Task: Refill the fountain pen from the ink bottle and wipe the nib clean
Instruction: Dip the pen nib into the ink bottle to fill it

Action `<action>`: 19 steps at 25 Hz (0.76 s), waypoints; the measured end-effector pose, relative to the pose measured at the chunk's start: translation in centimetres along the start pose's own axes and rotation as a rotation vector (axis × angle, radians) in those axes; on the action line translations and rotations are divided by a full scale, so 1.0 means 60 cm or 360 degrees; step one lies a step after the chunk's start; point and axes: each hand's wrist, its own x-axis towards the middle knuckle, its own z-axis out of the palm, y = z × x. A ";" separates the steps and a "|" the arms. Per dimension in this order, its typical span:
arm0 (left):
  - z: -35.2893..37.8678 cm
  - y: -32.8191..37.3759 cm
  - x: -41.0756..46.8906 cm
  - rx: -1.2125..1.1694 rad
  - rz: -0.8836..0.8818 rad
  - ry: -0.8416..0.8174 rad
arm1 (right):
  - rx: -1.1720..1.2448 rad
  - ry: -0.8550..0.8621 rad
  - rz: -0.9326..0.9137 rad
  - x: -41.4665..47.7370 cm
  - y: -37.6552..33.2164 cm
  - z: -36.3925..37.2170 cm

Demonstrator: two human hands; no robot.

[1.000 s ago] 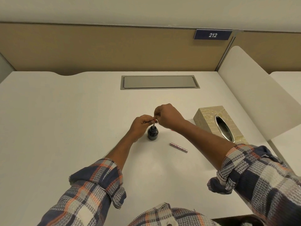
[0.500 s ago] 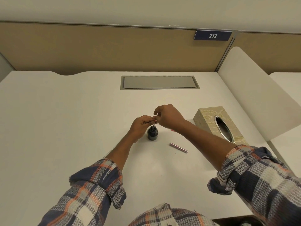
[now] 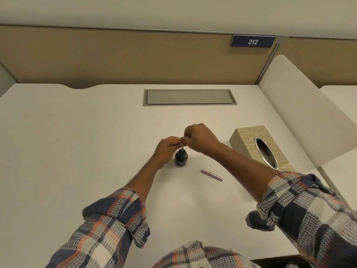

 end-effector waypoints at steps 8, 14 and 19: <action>0.000 -0.002 -0.001 0.0015 0.0007 -0.0003 | 0.0019 -0.0014 -0.0001 0.002 0.001 0.005; 0.001 0.000 0.001 -0.0001 -0.0025 0.0015 | -0.0005 0.0025 0.0004 0.001 0.002 0.006; 0.002 0.002 -0.001 -0.0005 -0.0024 0.0016 | 0.0087 -0.0006 -0.0019 0.001 0.000 0.003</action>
